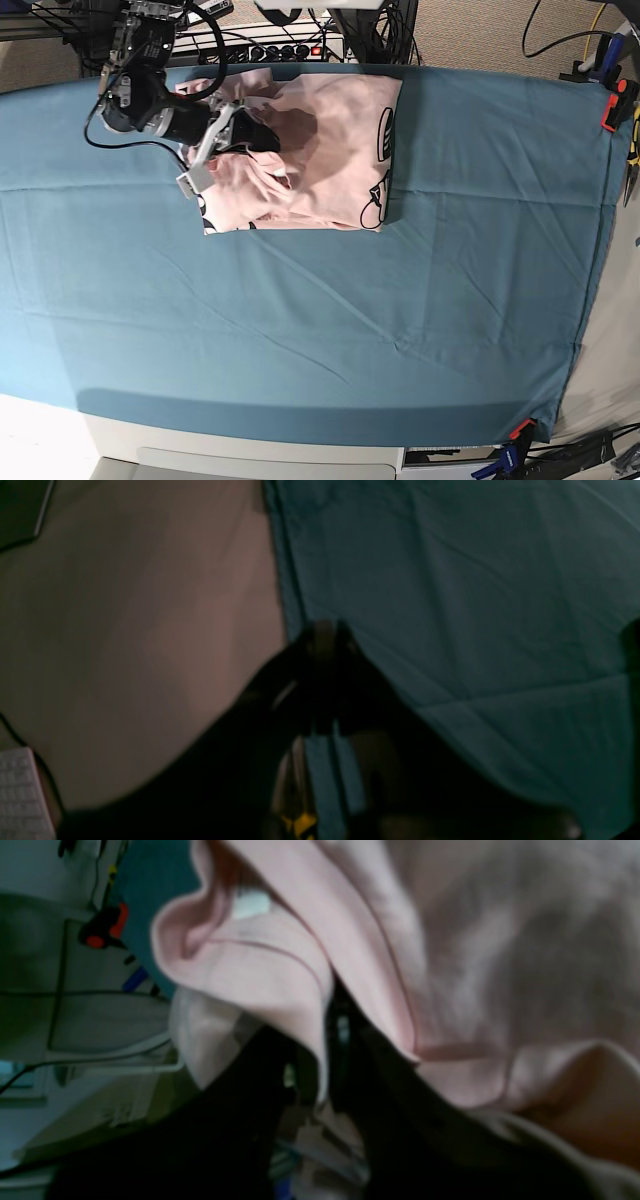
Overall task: Fold the T-shirt properly
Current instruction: 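Fold the grasped end with the right gripper over onto the stack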
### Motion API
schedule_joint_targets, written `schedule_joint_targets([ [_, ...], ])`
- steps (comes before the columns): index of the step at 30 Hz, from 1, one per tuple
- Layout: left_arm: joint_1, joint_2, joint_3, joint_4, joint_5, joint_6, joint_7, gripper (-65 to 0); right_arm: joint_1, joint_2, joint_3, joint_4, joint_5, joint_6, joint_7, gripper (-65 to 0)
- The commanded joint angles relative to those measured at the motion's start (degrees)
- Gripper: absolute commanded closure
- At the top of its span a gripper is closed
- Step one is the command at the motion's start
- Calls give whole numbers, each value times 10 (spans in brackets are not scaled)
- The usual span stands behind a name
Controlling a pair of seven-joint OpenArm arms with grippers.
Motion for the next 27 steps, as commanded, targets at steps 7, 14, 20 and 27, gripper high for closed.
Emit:
schedule_joint_targets([
  [7, -11, -29, -5, 9, -3, -2, -14, 0, 11, -22, -7, 16, 16, 1, 30, 0],
  [14, -11, -56, -5, 9, -3, -1, -14, 0, 11, -77, -7, 17, 11, 1, 54, 0],
  [20, -11, -63, -5, 9, -3, -1, -14, 0, 15, -92, -8, 16, -74, 1, 130, 0],
  [27, -11, -63, -5, 9, -3, -1, -15, 0, 39, -92, -87, 16, -161, -11, 160, 0],
])
